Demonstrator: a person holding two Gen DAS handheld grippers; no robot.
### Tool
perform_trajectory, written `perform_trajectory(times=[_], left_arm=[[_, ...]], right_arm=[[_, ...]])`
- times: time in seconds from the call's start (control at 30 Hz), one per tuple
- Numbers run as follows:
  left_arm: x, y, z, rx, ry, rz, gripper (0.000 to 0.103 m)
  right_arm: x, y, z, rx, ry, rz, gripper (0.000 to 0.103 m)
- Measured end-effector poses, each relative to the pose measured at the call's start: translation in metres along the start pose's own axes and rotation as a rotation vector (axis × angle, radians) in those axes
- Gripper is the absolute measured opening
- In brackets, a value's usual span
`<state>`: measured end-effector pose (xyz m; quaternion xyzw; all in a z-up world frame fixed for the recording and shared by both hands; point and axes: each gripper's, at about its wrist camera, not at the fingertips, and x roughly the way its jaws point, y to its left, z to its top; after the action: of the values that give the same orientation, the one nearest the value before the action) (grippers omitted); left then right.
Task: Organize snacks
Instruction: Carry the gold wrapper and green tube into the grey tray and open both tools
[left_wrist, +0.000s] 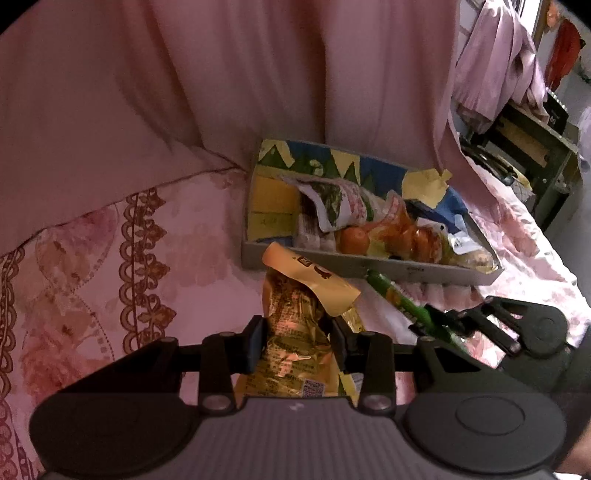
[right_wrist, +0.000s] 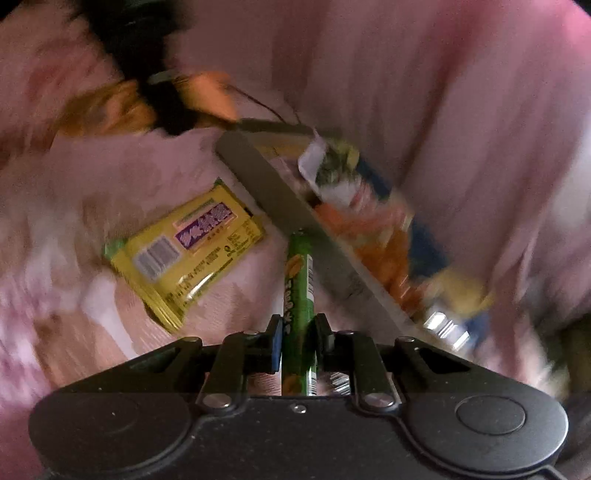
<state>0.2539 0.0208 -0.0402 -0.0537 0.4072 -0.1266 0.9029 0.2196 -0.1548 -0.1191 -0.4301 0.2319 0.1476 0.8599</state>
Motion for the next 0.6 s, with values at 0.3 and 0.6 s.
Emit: perform_trajectory(times=[0.3, 0.6], left_arm=[[-0.002, 0.008, 0.013, -0.062, -0.081, 0.011, 0.042], [0.034, -0.005, 0.059, -0.089, -0.241, -0.002, 0.042]], right_arm=[[-0.021, -0.027, 0.007, 0.035, -0.11, -0.112, 0.018], [-0.009, -0.069, 0.012, 0.196, -0.176, -0.172, 0.018]])
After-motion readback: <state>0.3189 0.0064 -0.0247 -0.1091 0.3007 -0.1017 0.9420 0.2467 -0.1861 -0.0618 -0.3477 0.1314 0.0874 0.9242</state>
